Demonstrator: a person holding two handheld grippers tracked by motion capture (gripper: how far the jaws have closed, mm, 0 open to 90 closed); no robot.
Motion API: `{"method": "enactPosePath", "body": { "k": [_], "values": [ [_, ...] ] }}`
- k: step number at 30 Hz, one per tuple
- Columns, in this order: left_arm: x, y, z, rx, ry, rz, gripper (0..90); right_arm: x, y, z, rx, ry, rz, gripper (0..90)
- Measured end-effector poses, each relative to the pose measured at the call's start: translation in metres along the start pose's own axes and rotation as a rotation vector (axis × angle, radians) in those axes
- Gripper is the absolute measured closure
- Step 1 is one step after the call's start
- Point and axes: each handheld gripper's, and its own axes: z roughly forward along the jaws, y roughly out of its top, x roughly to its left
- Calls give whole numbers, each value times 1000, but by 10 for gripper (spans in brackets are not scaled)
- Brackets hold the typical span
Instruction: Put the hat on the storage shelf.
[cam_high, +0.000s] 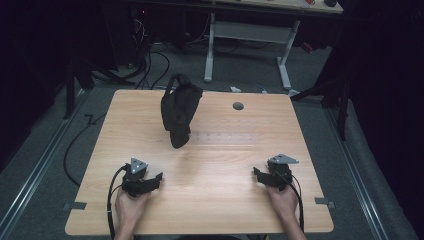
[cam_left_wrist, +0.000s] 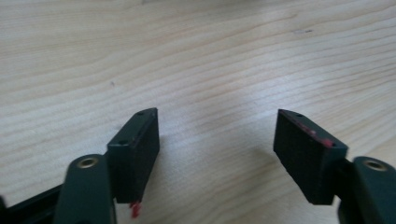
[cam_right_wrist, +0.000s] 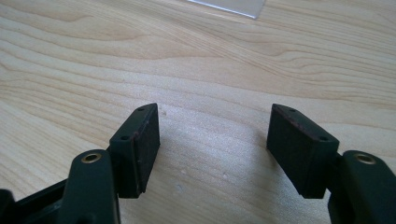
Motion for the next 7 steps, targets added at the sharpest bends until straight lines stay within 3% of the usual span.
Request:
{"method": "enactPosePath", "body": {
  "k": [5,7],
  "values": [
    [-3,-3,1,6,10,36,297,0,0,0,0,0,-1,348],
    [-2,-3,1,7,7,32,288,0,0,0,-1,0,0,347]
  ]
}}
